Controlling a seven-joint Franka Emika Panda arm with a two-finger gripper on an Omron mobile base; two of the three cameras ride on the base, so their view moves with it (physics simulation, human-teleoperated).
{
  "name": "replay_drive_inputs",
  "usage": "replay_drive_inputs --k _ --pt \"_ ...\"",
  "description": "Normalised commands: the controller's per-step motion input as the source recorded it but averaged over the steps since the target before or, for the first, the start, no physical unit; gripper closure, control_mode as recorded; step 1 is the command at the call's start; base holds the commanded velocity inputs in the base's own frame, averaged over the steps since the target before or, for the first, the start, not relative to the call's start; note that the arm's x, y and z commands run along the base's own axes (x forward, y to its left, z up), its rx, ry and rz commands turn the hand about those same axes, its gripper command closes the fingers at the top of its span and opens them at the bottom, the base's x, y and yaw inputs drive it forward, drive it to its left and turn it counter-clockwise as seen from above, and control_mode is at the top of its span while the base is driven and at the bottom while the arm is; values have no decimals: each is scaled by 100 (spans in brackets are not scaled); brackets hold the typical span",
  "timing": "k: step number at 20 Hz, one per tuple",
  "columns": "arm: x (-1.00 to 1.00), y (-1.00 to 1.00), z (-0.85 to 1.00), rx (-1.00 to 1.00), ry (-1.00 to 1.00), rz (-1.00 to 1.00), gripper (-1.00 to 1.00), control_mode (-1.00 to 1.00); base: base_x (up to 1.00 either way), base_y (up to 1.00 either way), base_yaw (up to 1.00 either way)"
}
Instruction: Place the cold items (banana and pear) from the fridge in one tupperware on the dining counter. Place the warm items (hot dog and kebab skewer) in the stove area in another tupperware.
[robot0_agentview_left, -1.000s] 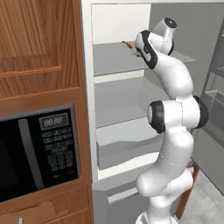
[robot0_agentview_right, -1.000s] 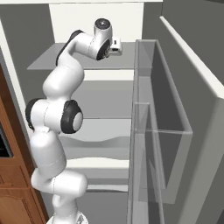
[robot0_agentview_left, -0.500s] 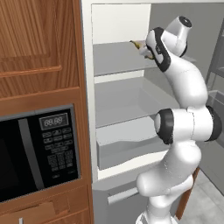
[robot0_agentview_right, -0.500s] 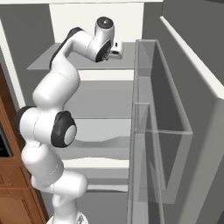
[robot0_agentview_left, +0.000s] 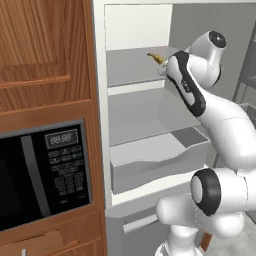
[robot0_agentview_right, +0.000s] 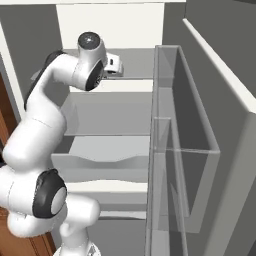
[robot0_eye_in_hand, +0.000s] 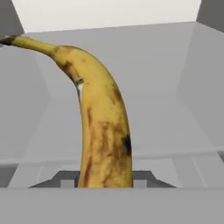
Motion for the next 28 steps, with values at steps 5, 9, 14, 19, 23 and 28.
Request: replay_drive_inputs --k 5,9,14,19,23,28 --pt "-100 44 0 -39 0 1 100 -100 0 0 0" --pt "-100 -29 -33 -15 0 11 100 -100 0 0 0" --pt "-100 -50 -48 -4 0 11 100 -100 0 0 0" --pt "-100 -12 -94 -15 7 14 100 -100 0 0 0" --pt "-100 4 -86 -13 0 8 100 -100 0 0 0" --pt "-69 1 -39 -3 -2 5 100 -100 0 0 0"
